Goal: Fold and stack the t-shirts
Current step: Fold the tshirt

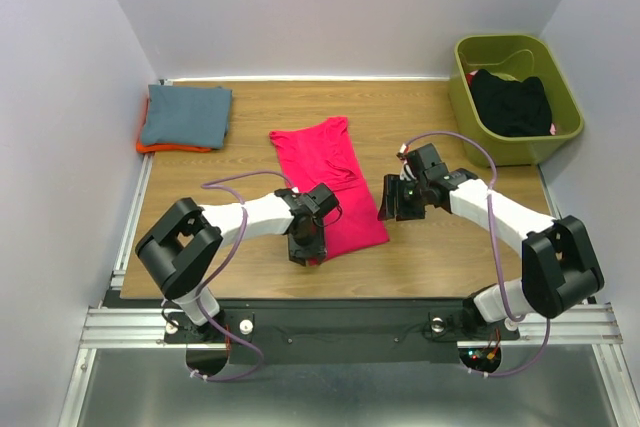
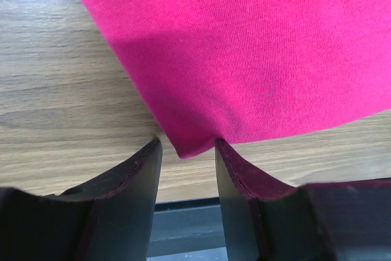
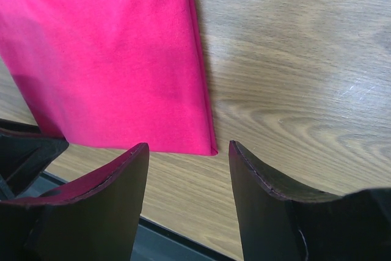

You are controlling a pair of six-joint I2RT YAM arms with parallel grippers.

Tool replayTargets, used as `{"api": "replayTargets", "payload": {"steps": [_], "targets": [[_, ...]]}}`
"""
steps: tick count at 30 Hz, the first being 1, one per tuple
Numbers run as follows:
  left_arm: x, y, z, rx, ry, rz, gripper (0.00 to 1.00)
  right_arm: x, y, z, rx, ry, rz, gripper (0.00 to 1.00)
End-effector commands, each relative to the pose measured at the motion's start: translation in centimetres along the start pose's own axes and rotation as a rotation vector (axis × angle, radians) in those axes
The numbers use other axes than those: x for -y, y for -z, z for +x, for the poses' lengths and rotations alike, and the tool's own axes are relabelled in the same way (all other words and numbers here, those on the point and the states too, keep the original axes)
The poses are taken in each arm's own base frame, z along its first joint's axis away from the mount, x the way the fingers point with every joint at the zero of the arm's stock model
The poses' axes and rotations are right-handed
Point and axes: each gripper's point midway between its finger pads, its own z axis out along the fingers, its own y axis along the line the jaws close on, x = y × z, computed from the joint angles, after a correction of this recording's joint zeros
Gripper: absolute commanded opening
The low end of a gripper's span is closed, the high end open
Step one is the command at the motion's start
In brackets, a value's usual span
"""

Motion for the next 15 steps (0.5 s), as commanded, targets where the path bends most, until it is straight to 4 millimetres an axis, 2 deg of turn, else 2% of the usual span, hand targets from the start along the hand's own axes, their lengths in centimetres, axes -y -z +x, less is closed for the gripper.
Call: {"api": "replayTargets", "payload": {"steps": [1,6,15], "targets": [[-0.9,-1.2,0.0,-0.017,-0.009,-0.046,0.5,0.2,-0.5,0.4,-0.006,0.023,0.008,0.61],[-1.1,-1.6,0.3,-0.032,-0.009,-0.05,0.46,0.7,-1.2,1.3,-0.035,0.024,0.033,0.61],[-1.1,-2.2,0.4,-0.052,-0.02,-0.038,0.27,1.1,-3.0,3.3,-0.105,0.025,0.096,0.61]]}}
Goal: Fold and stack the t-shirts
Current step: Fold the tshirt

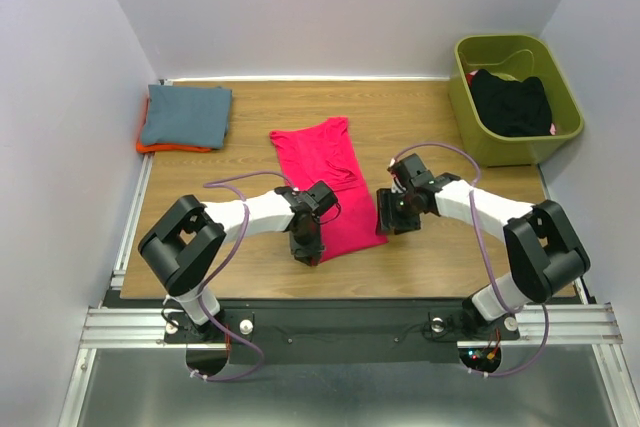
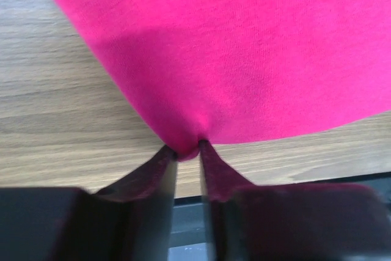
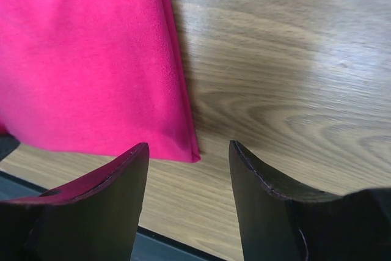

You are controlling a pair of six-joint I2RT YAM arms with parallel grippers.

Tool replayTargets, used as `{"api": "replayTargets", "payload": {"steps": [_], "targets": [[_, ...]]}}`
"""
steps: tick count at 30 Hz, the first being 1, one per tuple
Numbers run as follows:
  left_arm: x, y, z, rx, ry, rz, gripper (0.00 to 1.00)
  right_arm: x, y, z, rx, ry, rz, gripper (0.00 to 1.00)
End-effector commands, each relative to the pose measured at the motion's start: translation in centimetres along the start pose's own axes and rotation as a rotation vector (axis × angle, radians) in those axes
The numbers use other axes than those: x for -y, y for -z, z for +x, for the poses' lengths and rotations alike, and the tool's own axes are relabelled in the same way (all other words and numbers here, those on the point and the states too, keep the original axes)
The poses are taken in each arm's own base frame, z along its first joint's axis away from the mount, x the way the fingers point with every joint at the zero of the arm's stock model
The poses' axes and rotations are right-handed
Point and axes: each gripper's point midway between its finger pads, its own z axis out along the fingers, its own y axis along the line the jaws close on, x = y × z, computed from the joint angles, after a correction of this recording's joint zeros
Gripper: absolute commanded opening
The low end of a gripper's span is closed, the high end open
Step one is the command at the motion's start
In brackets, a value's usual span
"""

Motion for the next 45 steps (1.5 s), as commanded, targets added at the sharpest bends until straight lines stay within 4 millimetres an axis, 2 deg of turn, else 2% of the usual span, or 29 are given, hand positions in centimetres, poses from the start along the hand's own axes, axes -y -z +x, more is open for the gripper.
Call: {"api": "replayTargets", "payload": {"steps": [1,6,10,17,25,31,34,36,38,39,43,45], "targets": [[-1.2,-2.0,0.2,-0.009,-0.014,-0.046,0.22,-0.1,-0.6,0.2,0.006,0.008,0.033,0.61],[-1.2,-2.1,0.2,-0.012,-0.011,-0.036,0.05,-0.1,-1.0,0.5,-0.008,0.012,0.05,0.61],[-1.3,-2.1,0.2,-0.012,-0.011,-0.032,0.03,0.3,-1.0,0.6,-0.012,0.004,0.072,0.59],[-1.2,-2.1,0.2,-0.013,-0.014,-0.023,0.01,0.6,-1.5,2.2,-0.078,0.007,0.088,0.43],[-1.2,-2.0,0.2,-0.008,-0.016,-0.017,0.01,0.4,-2.0,3.5,-0.142,0.031,0.121,0.41],[-1.1,-2.0,0.2,-0.01,-0.021,-0.01,0.0,1.7,-2.6,4.7,-0.19,0.039,0.202,0.39],[-1.1,-2.0,0.1,-0.008,-0.023,-0.008,0.0,2.3,-2.7,4.6,-0.184,0.036,0.234,0.34],[-1.0,-1.9,0.0,-0.004,-0.029,-0.001,0.0,2.5,-2.8,4.6,-0.184,0.035,0.247,0.25],[-0.5,-1.6,-0.2,0.002,-0.044,0.014,0.0,2.5,-2.8,4.7,-0.189,0.039,0.244,0.12],[-0.4,-1.4,-0.3,0.003,-0.05,0.02,0.0,2.5,-2.6,4.9,-0.197,0.05,0.241,0.01],[0.4,0.3,-0.9,0.031,-0.103,0.05,0.0,3.2,-0.2,4.6,-0.164,0.07,0.29,0.01],[0.3,0.9,-0.6,0.029,-0.13,0.06,0.0,3.4,0.9,4.8,-0.16,0.07,0.304,0.01]]}}
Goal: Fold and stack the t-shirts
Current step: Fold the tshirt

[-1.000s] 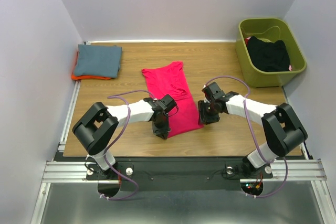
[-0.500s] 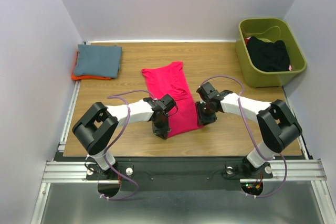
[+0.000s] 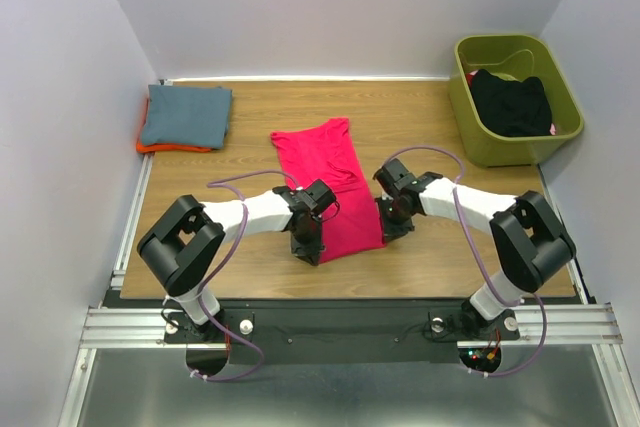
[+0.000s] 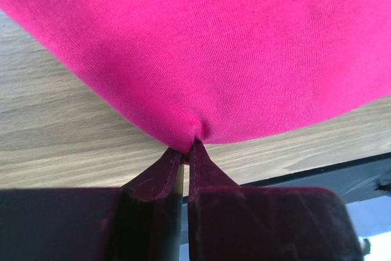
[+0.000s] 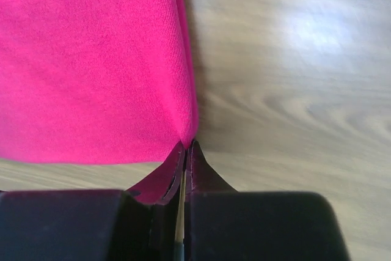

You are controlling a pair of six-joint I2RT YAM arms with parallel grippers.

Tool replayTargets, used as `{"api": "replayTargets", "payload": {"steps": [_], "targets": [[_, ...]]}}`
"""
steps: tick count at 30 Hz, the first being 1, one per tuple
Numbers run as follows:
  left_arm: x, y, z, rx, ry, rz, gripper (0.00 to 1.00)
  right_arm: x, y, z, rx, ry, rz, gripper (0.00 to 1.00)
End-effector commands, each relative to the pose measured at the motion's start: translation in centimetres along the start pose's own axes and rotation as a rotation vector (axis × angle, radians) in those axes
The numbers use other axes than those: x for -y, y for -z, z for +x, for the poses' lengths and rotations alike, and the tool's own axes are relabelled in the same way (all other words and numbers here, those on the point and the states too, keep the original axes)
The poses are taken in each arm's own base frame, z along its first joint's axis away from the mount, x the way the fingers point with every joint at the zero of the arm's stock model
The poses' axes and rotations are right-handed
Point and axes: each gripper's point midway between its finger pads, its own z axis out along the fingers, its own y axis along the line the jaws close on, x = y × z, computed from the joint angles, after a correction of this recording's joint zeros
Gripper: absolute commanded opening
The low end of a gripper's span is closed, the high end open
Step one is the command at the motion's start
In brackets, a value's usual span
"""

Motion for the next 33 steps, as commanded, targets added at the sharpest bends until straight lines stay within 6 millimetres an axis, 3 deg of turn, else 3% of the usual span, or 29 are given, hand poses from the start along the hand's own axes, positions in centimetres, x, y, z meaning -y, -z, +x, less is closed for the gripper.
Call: {"api": "replayTargets", "payload": {"steps": [1,5,11,14,16,19,20,22,23,29,33], "targets": [[-0.1,1.3,0.2,0.036,-0.088,0.011,0.0,3.4,2.0,4.2,-0.106,0.027,0.145,0.01],[0.3,2.4,3.3,-0.006,-0.168,0.057,0.0,3.4,3.8,5.3,-0.098,0.003,0.117,0.01],[2.3,4.4,9.3,-0.079,-0.281,0.16,0.0,2.6,7.3,9.1,-0.159,-0.039,0.007,0.01],[2.9,5.8,10.4,-0.074,-0.263,0.19,0.0,2.7,9.4,9.3,-0.132,-0.05,0.004,0.01],[3.4,6.7,10.0,-0.041,-0.241,0.209,0.0,3.0,10.6,8.9,-0.108,-0.046,0.022,0.01],[3.9,8.6,7.3,0.061,-0.185,0.227,0.0,3.5,13.1,6.3,-0.031,-0.018,0.095,0.01],[4.1,9.3,6.1,0.094,-0.167,0.236,0.0,3.4,14.6,4.8,0.015,-0.011,0.111,0.01],[4.1,9.9,4.4,0.138,-0.158,0.238,0.0,3.6,15.5,2.5,0.063,0.016,0.165,0.01],[4.1,10.5,2.6,0.177,-0.121,0.244,0.0,2.9,16.8,0.6,0.119,0.023,0.158,0.01],[4.9,12.9,-3.4,0.296,-0.123,0.262,0.0,2.1,18.1,-5.2,0.203,0.091,0.227,0.01],[5.2,13.4,-5.7,0.327,-0.139,0.249,0.0,1.3,18.7,-8.5,0.25,0.116,0.245,0.01]]}}
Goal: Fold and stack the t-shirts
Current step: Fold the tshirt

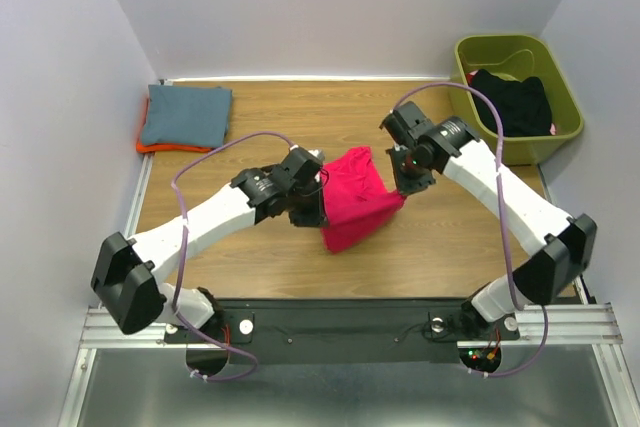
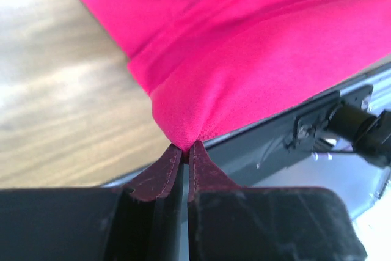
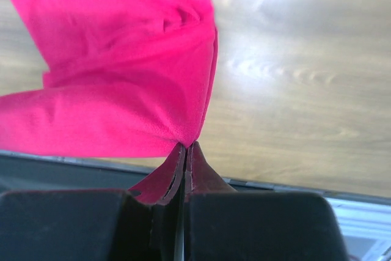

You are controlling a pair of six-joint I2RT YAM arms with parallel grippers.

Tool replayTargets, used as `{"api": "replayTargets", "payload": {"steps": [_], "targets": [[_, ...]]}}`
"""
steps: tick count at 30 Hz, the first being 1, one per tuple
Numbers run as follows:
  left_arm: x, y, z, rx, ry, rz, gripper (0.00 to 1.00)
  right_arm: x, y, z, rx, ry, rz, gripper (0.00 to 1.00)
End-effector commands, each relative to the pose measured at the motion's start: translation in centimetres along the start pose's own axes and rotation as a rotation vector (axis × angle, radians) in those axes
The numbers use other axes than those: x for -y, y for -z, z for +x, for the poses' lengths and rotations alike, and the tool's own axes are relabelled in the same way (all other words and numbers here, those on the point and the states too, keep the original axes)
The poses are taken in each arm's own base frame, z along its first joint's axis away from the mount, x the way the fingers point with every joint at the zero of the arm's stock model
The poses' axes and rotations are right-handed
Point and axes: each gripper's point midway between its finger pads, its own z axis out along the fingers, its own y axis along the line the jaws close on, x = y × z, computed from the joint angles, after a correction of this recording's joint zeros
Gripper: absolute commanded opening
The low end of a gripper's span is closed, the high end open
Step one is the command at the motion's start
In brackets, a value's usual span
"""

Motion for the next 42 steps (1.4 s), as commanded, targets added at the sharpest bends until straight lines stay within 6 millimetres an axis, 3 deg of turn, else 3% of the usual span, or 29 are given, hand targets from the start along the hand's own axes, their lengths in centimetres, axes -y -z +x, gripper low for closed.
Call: {"api": "replayTargets", "payload": {"steps": [1,8,19,21,26,27,33,42], "targets": [[0.1,0.4,-2.5,0.042,-0.067,-0.012,0.0,0.9,1.8,-4.0,0.106,0.046,0.057,0.01],[-0.8,-0.4,-5.5,0.072,-0.058,0.005,0.0,-0.1,0.9,-8.8,0.155,0.059,0.059,0.01],[-3.2,-2.3,-9.7,0.087,-0.066,0.0,0.0,-2.4,-3.0,-14.1,0.179,0.082,0.027,0.01],[-3.8,-2.7,-10.3,0.087,-0.064,-0.007,0.0,-2.6,-4.6,-14.5,0.162,0.091,0.032,0.01],[-5.5,-3.9,-11.2,0.078,-0.05,-0.025,0.0,-3.3,-6.6,-16.7,0.18,0.099,0.016,0.01],[-5.9,-4.0,-11.7,0.089,-0.046,-0.027,0.0,-3.6,-7.7,-16.9,0.167,0.107,0.013,0.0],[-7.5,-5.0,-12.9,0.103,-0.014,-0.036,0.0,-4.3,-10.1,-18.8,0.197,0.102,-0.009,0.01],[-10.6,-7.9,-14.3,0.127,-0.008,-0.072,0.0,-4.1,-15.6,-18.9,0.199,0.061,-0.022,0.01]]}}
